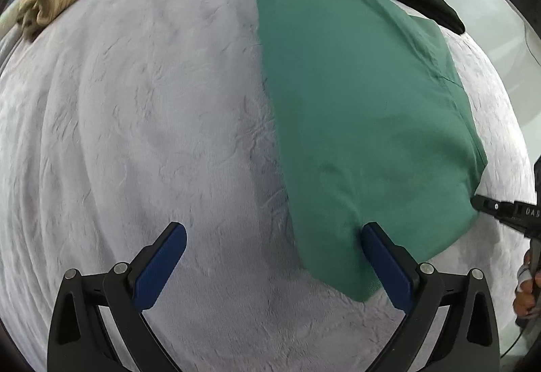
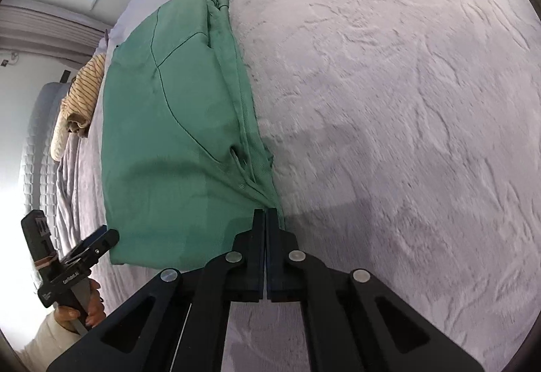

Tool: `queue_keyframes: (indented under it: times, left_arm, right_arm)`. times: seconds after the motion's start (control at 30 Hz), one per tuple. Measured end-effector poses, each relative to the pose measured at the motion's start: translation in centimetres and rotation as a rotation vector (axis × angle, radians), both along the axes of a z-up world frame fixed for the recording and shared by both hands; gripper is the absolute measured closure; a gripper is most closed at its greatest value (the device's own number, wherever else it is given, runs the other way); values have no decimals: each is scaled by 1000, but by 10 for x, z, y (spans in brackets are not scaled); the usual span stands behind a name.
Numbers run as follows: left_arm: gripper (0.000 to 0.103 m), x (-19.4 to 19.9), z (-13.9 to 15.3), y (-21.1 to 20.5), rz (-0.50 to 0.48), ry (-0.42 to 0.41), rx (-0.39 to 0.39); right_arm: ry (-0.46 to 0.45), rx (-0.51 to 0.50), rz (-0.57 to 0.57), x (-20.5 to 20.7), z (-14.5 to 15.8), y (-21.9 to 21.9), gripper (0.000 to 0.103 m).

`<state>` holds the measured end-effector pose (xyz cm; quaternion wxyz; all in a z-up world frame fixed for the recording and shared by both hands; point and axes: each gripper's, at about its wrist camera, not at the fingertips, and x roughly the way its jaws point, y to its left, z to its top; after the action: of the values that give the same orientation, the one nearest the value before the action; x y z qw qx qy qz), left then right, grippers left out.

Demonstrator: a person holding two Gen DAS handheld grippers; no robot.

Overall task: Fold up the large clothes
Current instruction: 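Pinch and straighten the folded jacket's edge with the right gripper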

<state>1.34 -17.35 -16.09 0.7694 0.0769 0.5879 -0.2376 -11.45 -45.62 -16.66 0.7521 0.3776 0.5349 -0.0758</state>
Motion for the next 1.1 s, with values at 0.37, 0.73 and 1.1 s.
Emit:
queue_keyframes:
  times: [0.37,0.73,1.1]
  left_arm:
    - [0,-10,12,-10,26,-25,85]
    - [0,-1,13,-9,45,6,91]
    - [0,17,18,-5,64,16,76]
  right_arm:
    - [47,16,-42,-4,16,-5,93]
    - [8,-17,-44,14,37,-3,51]
    - [-55,-20,10,40,48,-10,20]
